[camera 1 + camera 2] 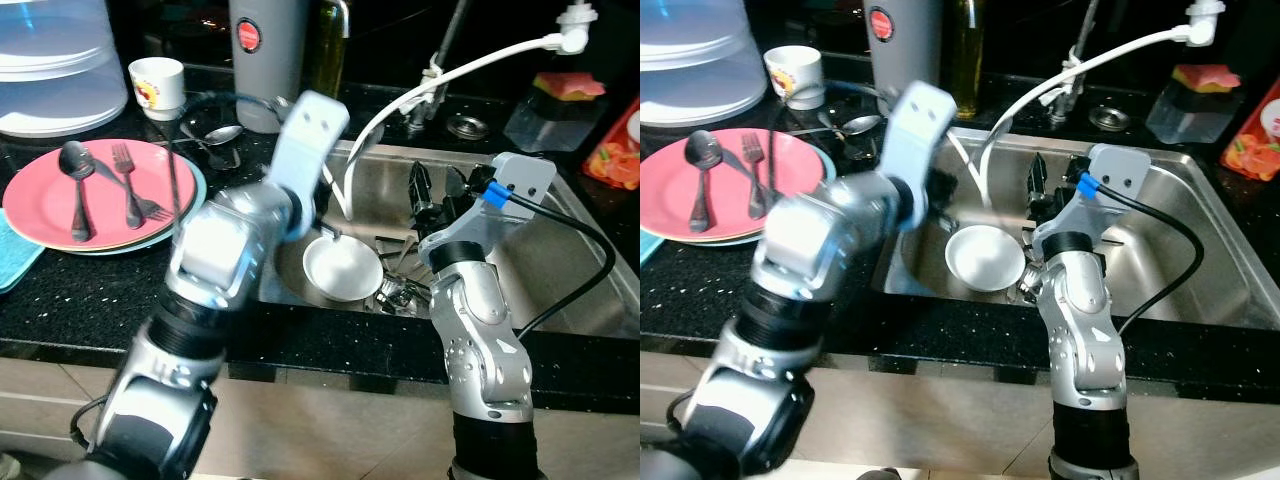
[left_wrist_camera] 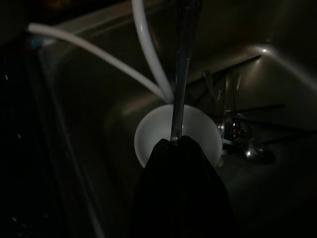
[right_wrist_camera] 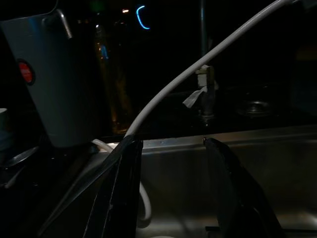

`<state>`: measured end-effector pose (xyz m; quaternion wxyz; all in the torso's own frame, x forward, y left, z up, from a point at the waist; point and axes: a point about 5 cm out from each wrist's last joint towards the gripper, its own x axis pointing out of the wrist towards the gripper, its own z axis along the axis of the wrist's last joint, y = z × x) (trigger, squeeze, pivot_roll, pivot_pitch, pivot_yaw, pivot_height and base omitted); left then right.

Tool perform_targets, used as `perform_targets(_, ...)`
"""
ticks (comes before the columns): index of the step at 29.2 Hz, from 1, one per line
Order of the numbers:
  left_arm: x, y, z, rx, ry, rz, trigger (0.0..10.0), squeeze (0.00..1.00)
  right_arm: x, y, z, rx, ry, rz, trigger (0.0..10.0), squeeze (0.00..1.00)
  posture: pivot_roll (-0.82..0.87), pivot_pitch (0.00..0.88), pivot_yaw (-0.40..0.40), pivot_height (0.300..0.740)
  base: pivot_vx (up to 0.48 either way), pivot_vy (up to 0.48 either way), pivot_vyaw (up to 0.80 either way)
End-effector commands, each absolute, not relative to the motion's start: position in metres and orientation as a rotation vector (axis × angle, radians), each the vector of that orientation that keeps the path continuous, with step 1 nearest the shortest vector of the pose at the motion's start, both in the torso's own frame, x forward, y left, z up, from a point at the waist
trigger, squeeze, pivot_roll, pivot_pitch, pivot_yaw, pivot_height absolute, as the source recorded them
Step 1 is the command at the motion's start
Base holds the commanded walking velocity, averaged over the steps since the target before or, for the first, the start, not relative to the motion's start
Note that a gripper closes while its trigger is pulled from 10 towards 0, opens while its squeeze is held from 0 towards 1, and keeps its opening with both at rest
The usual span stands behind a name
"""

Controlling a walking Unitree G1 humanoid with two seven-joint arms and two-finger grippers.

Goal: Kitchen organization

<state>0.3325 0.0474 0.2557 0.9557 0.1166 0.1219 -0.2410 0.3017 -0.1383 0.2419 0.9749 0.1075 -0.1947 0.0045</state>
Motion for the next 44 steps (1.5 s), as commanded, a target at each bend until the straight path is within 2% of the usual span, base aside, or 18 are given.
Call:
perform_targets(1,0.334,0.047,0.251,0.229,0.226,-0.455,10.0,0.00,0.300,-0.142,0.246,0.205,-0.403,-0.006,10.0,0.00,0.31,0.054,-0.065,0.740,0.000,0.000,0.00)
perform_targets(2,0.336,0.051,0.249,0.241,0.211,-0.428,10.0,0.06,0.300,-0.143,0.246,0.206,-0.406,-0.008,10.0,0.00,0.31,0.052,-0.063,0.740,0.000,0.000,0.00)
perform_targets(3,0.336,0.051,0.249,0.241,0.211,-0.428,10.0,0.06,0.300,-0.143,0.246,0.206,-0.406,-0.008,10.0,0.00,0.31,0.052,-0.063,0.740,0.000,0.000,0.00)
perform_targets(4,0.336,0.053,0.250,0.239,0.202,-0.418,10.0,1.00,0.300,-0.142,0.246,0.207,-0.407,-0.009,10.0,0.00,0.31,0.051,-0.061,0.740,0.000,0.000,0.00)
perform_targets(8,0.335,0.052,0.259,0.233,0.152,-0.436,10.0,1.00,0.300,-0.140,0.246,0.213,-0.409,-0.006,10.0,0.00,0.31,0.047,-0.061,0.740,0.000,0.000,0.00)
perform_targets(9,0.334,0.050,0.262,0.235,0.136,-0.448,10.0,0.87,0.300,-0.140,0.246,0.214,-0.408,-0.004,10.0,0.00,0.31,0.047,-0.061,0.740,0.000,0.000,0.00)
perform_targets(10,0.333,0.049,0.263,0.237,0.128,-0.455,10.0,0.87,0.300,-0.140,0.246,0.214,-0.408,-0.003,10.0,0.00,0.31,0.047,-0.061,0.740,0.000,0.000,0.00)
perform_targets(11,0.331,0.047,0.265,0.225,0.125,-0.469,10.0,0.00,0.300,-0.140,0.246,0.214,-0.409,-0.003,10.0,0.00,0.31,0.042,-0.060,0.740,0.000,0.000,0.00)
perform_targets(15,0.330,0.050,0.273,0.178,0.126,-0.449,10.0,0.00,0.300,-0.141,0.247,0.212,-0.413,-0.006,10.0,0.00,0.31,0.044,-0.059,0.740,0.000,0.000,0.00)
perform_targets(20,0.342,0.091,0.303,0.109,0.097,-0.172,10.0,0.00,0.300,-0.141,0.246,0.213,-0.406,-0.006,10.0,0.00,0.32,0.052,-0.063,0.740,0.000,0.000,0.00)
perform_targets(25,0.344,0.099,0.306,0.099,0.095,-0.121,10.0,0.00,0.300,-0.141,0.245,0.214,-0.405,-0.005,10.0,0.00,0.32,0.052,-0.063,0.740,0.000,0.000,0.00)
perform_targets(28,0.354,0.148,0.308,0.101,0.165,0.252,10.0,0.00,0.300,-0.139,0.245,0.216,-0.400,0.001,10.0,0.00,0.32,0.060,-0.067,0.740,0.000,0.000,0.00)
perform_targets(29,0.354,0.148,0.308,0.101,0.165,0.252,10.0,0.00,0.300,-0.139,0.245,0.216,-0.400,0.001,10.0,0.00,0.32,0.060,-0.067,0.740,0.000,0.000,0.00)
perform_targets(31,0.355,0.165,0.304,0.128,0.226,0.402,10.0,0.00,0.300,-0.139,0.245,0.215,-0.399,0.001,10.0,0.00,0.32,0.061,-0.067,0.740,0.000,0.000,0.00)
perform_targets(35,0.357,0.175,0.301,0.142,0.290,0.475,10.0,0.00,0.300,-0.141,0.244,0.213,-0.395,-0.003,10.0,0.00,0.31,0.065,-0.068,0.740,0.000,0.000,0.00)
perform_targets(36,0.360,0.182,0.299,0.090,0.342,0.497,10.0,0.00,0.299,-0.141,0.244,0.212,-0.393,-0.005,10.0,0.00,0.31,0.069,-0.068,0.740,0.000,0.000,0.00)
perform_targets(44,0.365,0.189,0.295,0.018,0.410,0.495,10.0,0.00,0.298,-0.142,0.244,0.211,-0.391,-0.005,10.0,0.00,0.30,0.073,-0.071,0.740,0.000,0.000,0.00)
